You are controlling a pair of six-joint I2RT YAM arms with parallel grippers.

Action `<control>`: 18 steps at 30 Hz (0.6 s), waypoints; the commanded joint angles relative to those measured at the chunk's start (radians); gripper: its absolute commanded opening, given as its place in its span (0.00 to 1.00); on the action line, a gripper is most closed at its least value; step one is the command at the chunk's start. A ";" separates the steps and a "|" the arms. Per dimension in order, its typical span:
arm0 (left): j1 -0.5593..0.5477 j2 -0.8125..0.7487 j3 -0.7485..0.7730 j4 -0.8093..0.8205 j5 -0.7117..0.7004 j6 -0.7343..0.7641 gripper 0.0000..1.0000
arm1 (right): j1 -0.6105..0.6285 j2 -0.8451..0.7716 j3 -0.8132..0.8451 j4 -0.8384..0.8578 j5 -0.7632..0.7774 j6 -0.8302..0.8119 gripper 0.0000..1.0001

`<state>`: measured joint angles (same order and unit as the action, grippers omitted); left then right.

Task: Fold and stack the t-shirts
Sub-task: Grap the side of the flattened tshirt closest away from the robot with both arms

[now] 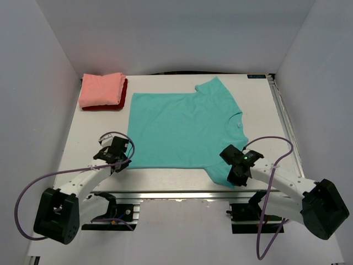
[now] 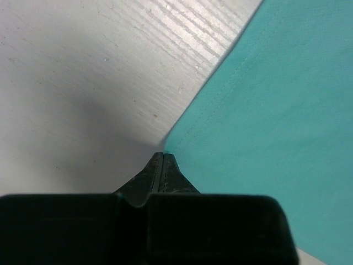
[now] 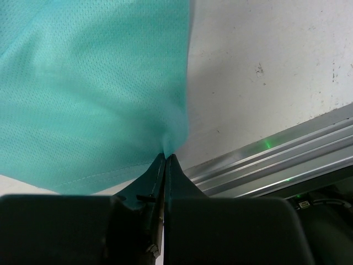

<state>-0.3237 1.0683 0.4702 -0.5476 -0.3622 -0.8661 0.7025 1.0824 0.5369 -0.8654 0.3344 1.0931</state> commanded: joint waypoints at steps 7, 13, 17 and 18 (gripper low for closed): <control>-0.005 -0.041 0.059 -0.040 -0.043 0.009 0.00 | 0.005 -0.067 0.107 -0.122 0.009 -0.015 0.00; -0.003 -0.025 0.102 -0.052 -0.060 0.015 0.00 | 0.006 -0.039 0.231 -0.184 0.017 -0.076 0.00; -0.005 0.024 0.168 -0.060 -0.090 0.027 0.00 | 0.005 -0.004 0.308 -0.184 0.051 -0.108 0.00; -0.005 0.036 0.182 -0.058 -0.095 0.035 0.00 | 0.005 0.007 0.322 -0.184 0.061 -0.120 0.00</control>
<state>-0.3241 1.0798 0.5865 -0.6037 -0.4084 -0.8520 0.7025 1.0649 0.7952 -1.0088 0.3431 1.0092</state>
